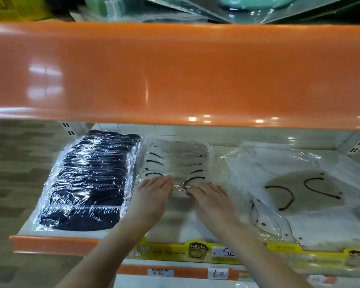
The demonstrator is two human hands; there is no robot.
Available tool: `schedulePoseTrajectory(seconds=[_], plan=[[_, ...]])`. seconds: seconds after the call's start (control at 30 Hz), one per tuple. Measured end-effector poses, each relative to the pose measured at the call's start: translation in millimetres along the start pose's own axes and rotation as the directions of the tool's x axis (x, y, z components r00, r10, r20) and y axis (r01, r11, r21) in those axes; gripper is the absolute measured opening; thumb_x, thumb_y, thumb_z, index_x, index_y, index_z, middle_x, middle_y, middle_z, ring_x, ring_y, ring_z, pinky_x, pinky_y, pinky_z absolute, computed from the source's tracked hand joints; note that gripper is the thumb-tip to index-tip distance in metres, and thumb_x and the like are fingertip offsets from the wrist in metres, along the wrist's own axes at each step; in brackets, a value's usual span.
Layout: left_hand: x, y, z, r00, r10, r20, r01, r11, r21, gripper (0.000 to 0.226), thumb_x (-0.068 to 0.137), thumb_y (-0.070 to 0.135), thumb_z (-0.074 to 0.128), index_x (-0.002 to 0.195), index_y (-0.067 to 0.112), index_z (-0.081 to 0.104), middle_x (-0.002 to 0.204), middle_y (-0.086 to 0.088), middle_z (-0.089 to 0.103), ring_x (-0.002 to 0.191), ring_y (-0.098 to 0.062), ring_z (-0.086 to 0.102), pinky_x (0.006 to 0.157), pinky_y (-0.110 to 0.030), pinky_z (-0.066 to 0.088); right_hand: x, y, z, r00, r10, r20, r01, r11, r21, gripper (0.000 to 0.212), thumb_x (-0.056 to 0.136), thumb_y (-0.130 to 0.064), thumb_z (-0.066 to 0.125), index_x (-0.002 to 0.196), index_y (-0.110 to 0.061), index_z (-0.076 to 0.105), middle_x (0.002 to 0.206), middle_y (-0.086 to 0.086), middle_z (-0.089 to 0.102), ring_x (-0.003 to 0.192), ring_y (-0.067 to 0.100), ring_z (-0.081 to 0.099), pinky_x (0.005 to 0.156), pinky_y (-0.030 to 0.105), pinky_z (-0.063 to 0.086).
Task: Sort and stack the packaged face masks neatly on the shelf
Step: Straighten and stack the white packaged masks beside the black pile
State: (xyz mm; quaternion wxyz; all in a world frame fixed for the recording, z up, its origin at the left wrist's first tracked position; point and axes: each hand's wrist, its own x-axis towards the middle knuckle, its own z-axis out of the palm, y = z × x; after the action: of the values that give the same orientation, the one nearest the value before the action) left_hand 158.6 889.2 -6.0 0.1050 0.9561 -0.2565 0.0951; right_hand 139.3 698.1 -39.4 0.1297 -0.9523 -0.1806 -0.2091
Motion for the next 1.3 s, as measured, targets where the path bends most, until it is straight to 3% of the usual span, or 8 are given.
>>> schedulePoseTrajectory(seconds=[0.27,0.37,0.5,0.6,0.7,0.9,1.07,1.3], plan=[[-10,11,24,0.959,-0.181,0.219,0.16,0.981,0.108,0.07,0.079,0.061,0.035,0.106,0.008,0.071,0.12,-0.011,0.066,0.11,-0.024,0.064,0.086,-0.039,0.052,-5,-13,9,1.0,0.006,0.006,-0.006,0.999,-0.038,0.031,0.081,-0.027,0.047,0.1,-0.018,0.07,0.108,-0.003,0.065,0.098,0.018,0.062,0.079,0.03,0.05],[-6,10,20,0.951,-0.214,0.222,0.206,0.977,0.058,0.103,0.075,0.073,0.003,0.142,0.005,0.041,0.153,-0.009,0.031,0.142,-0.02,0.029,0.113,-0.034,0.024,-5,-17,13,1.0,0.011,0.026,-0.01,0.999,-0.052,0.039,0.084,-0.034,0.046,0.112,-0.017,0.067,0.12,0.0,0.062,0.112,0.018,0.057,0.09,0.032,0.048],[-1,5,19,0.934,-0.234,0.27,0.241,0.971,0.008,0.137,0.047,0.08,-0.04,0.152,0.008,0.012,0.16,-0.006,0.005,0.147,-0.018,0.001,0.116,-0.029,-0.001,-4,-19,19,0.998,0.055,0.003,-0.055,0.998,-0.043,0.039,0.087,-0.035,0.046,0.114,-0.017,0.067,0.122,0.001,0.061,0.115,0.018,0.052,0.093,0.032,0.045],[3,3,22,0.94,-0.225,0.256,0.222,0.974,0.042,0.106,0.078,0.073,-0.001,0.141,-0.003,0.037,0.15,-0.017,0.033,0.14,-0.03,0.031,0.113,-0.038,0.023,-2,-20,20,0.995,0.093,0.02,-0.093,0.995,-0.038,0.042,0.085,-0.036,0.043,0.114,-0.018,0.067,0.122,0.001,0.062,0.115,0.018,0.051,0.094,0.032,0.046],[6,0,24,0.915,-0.237,0.328,0.228,0.971,0.066,0.069,0.081,0.047,0.034,0.113,-0.006,0.064,0.12,-0.02,0.063,0.109,-0.034,0.063,0.085,-0.045,0.051,2,-22,18,0.993,0.109,0.048,-0.108,0.994,-0.026,0.044,0.085,-0.037,0.04,0.114,-0.018,0.067,0.122,0.001,0.062,0.114,0.018,0.052,0.095,0.032,0.047],[7,5,22,0.942,-0.25,0.225,0.242,0.968,0.062,0.077,0.091,0.054,0.018,0.143,0.0,0.035,0.152,-0.016,0.03,0.142,-0.03,0.027,0.114,-0.041,0.022,8,-20,12,0.98,0.134,0.148,-0.137,0.99,0.012,0.045,0.084,-0.039,0.037,0.111,-0.021,0.068,0.12,-0.001,0.063,0.112,0.018,0.057,0.092,0.032,0.049],[11,19,20,0.948,-0.271,0.169,0.267,0.962,0.046,0.049,0.083,0.038,0.036,0.1,0.007,0.071,0.109,-0.013,0.069,0.101,-0.031,0.067,0.08,-0.044,0.054,9,-15,1,0.978,0.1,0.185,-0.122,0.986,0.112,0.052,0.083,-0.034,0.031,0.119,-0.014,0.062,0.128,0.003,0.058,0.119,0.023,0.055,0.093,0.038,0.048],[32,78,8,0.982,-0.181,0.055,0.186,0.978,-0.092,0.039,0.085,0.028,0.042,0.113,0.014,0.066,0.116,0.0,0.066,0.108,-0.023,0.062,0.086,-0.038,0.049,-7,17,-28,0.99,0.129,0.065,-0.136,0.984,0.116,0.04,0.077,-0.027,0.051,0.113,-0.015,0.063,0.114,0.0,0.063,0.106,0.02,0.059,0.087,0.032,0.051]])
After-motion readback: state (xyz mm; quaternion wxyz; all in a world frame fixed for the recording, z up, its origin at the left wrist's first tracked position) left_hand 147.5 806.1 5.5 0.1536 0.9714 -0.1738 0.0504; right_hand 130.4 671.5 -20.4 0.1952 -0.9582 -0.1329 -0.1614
